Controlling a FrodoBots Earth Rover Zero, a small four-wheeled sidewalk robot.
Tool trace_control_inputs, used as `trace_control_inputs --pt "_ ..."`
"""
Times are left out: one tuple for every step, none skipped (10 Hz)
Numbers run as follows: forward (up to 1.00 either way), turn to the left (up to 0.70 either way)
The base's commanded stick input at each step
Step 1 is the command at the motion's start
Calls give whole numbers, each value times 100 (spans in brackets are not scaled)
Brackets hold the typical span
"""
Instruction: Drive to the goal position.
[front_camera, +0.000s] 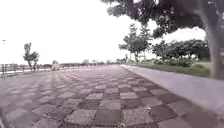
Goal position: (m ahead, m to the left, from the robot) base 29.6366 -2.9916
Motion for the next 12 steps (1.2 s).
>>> trace_control_inputs --pt "100 0" --pt "100 0" --pt "100 0" --pt "100 0" --pt "100 0" --pt "100 0" --pt "100 0" --pt "100 0" --pt "100 0" --pt "100 0" --pt "100 0" --pt "100 0"
